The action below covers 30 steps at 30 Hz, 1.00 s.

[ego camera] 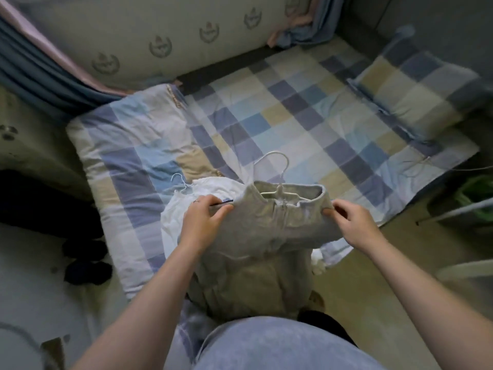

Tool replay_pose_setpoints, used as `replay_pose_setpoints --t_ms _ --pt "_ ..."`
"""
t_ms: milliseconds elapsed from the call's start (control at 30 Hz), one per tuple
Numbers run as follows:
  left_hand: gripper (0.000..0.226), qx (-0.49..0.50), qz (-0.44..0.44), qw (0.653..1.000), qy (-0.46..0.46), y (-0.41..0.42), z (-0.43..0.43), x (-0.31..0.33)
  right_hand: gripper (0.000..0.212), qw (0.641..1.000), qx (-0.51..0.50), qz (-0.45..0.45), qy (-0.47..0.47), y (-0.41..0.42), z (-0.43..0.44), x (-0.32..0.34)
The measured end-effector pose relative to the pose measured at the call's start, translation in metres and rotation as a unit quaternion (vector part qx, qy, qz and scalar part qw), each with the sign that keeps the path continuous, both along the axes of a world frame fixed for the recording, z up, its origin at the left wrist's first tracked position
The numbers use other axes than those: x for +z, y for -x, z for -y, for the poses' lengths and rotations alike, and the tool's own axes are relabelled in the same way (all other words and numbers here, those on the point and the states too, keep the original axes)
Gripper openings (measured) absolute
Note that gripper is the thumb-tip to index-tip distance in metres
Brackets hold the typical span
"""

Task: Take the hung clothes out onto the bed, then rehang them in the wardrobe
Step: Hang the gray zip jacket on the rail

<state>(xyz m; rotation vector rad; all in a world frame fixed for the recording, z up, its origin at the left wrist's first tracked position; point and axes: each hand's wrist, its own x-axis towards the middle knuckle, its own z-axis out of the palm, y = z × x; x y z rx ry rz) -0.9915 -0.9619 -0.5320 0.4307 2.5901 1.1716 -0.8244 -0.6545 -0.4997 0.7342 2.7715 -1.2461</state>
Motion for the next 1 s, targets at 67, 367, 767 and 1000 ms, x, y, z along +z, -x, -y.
replay_pose_setpoints --t_ms 67,367,767,1000 --pt "0.032 -0.028 -0.02 0.999 -0.021 -0.008 -0.029 0.017 0.013 0.998 -0.042 -0.038 0.001 -0.029 -0.016 0.014" --pt "0.009 -0.169 -0.061 0.981 -0.077 -0.097 -0.207 0.068 0.01 0.972 -0.198 -0.128 -0.018 -0.184 -0.122 0.068" --pt "0.017 -0.349 -0.067 0.925 -0.136 -0.261 -0.483 0.105 0.005 0.897 -0.41 -0.146 -0.079 -0.42 -0.267 0.109" --pt "0.019 -0.499 -0.073 0.851 -0.145 -0.362 -0.618 0.127 0.012 0.832 -0.516 -0.157 -0.13 -0.529 -0.302 0.138"
